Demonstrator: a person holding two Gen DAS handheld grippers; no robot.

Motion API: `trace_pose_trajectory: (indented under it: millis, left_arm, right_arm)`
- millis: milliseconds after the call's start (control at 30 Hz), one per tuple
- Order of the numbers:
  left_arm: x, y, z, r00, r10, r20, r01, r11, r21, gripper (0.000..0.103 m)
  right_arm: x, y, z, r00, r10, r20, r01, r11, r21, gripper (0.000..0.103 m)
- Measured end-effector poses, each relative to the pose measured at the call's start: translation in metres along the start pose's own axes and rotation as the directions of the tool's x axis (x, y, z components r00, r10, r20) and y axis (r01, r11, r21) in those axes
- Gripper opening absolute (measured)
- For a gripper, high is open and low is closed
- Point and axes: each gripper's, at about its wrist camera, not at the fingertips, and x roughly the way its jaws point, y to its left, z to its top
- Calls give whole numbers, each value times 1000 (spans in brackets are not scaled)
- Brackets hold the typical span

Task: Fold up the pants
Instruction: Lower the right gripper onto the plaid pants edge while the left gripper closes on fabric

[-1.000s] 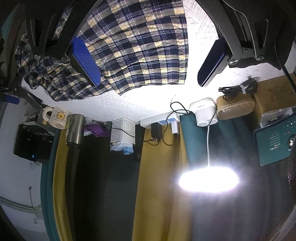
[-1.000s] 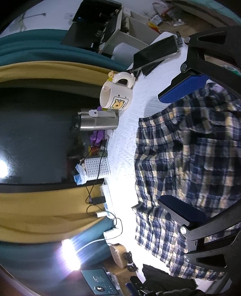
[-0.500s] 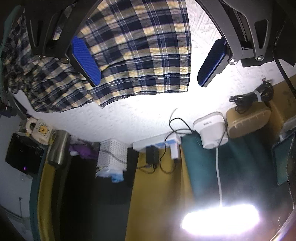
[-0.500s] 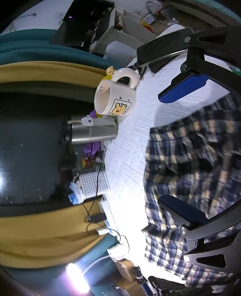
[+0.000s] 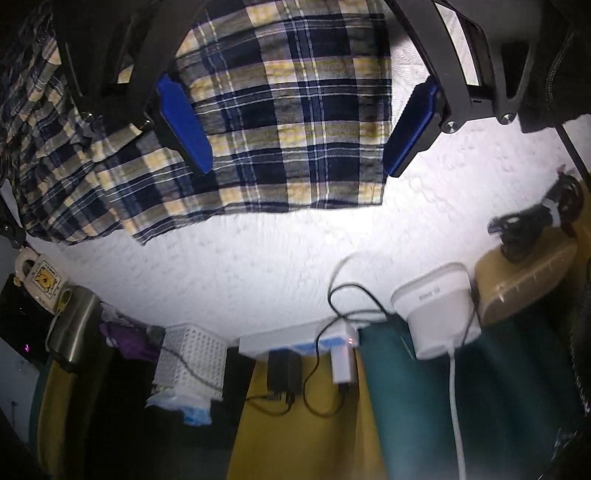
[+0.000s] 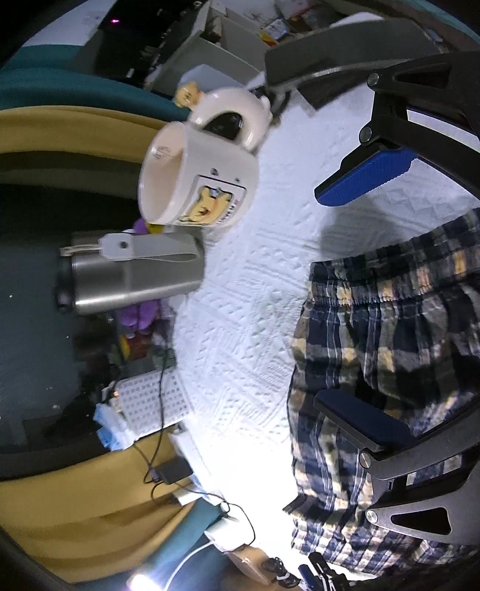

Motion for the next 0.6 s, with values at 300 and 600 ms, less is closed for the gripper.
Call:
trace_pose_trajectory:
  millis: [300, 600]
  left_arm:
    - [18, -1, -2, 997, -1, -80, 1, 1000, -1, 75]
    - [15, -3, -3, 998, -33, -62, 34, 999, 4, 8]
  right_arm:
    - [23, 1, -5, 997, 43, -62, -43, 999, 3, 91]
    - [33, 10, -4, 996, 56, -69, -58, 998, -30, 35]
